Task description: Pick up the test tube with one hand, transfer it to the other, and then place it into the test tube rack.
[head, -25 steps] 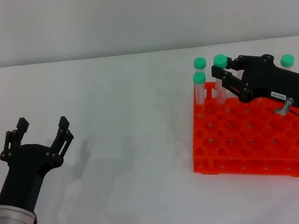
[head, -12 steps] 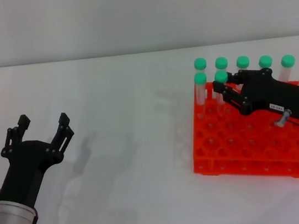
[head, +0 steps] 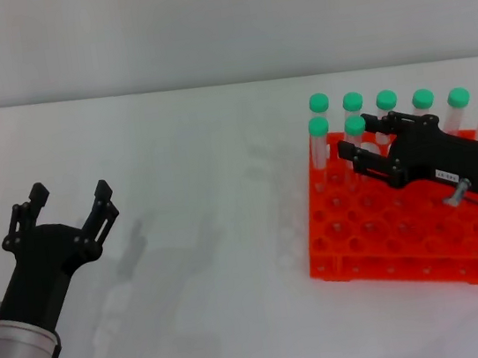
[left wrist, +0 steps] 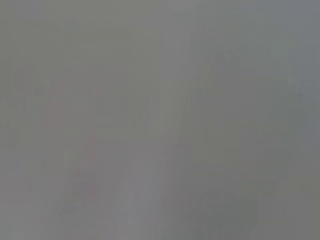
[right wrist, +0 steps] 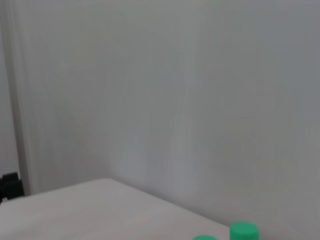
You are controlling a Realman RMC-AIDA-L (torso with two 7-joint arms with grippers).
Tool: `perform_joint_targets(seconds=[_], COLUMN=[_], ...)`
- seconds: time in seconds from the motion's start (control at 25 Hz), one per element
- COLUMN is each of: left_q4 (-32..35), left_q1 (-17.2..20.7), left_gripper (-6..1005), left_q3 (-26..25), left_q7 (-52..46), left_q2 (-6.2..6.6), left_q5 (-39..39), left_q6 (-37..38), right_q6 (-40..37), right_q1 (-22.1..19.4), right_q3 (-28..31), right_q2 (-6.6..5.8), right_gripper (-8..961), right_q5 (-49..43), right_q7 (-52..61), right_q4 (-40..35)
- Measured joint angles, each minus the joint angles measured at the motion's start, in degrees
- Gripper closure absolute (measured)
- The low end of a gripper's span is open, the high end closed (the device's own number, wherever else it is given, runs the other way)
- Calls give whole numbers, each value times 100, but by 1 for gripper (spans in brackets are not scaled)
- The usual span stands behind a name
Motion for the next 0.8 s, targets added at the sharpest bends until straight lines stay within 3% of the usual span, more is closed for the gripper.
perform_joint_targets(seconds=[0.08, 0.24, 0.4, 0.52, 0.64, 0.8], left_q4=[0, -1, 0, 0, -6, -40], left_q1=[-4, -13, -26, -25, -19, -63], left_gripper=[111, 111, 111, 111, 111, 111], left_q3=[0, 0, 0, -5, -26, -41], left_q7=[0, -2, -23, -24, -26, -26], left_q2=[0, 0, -1, -1, 3, 5], left_q5=[0, -1, 3, 1, 1, 0], left_q6=[1, 4, 6, 7, 6, 5], right_q6=[109, 444, 945, 1090, 950, 505], right_q1=[-58, -375, -1068, -1645, -1970, -2170], right_q3=[0, 1, 168, 631, 1239, 2498], right_q2=[-10, -41, -67, -63, -74, -82], right_gripper=[403, 323, 243, 183, 143, 134], right_q5=[14, 16, 144, 614, 1108, 1250], right_q7=[92, 487, 860, 707, 321, -278], right_q4=[-42, -340, -846, -1068, -1057, -935])
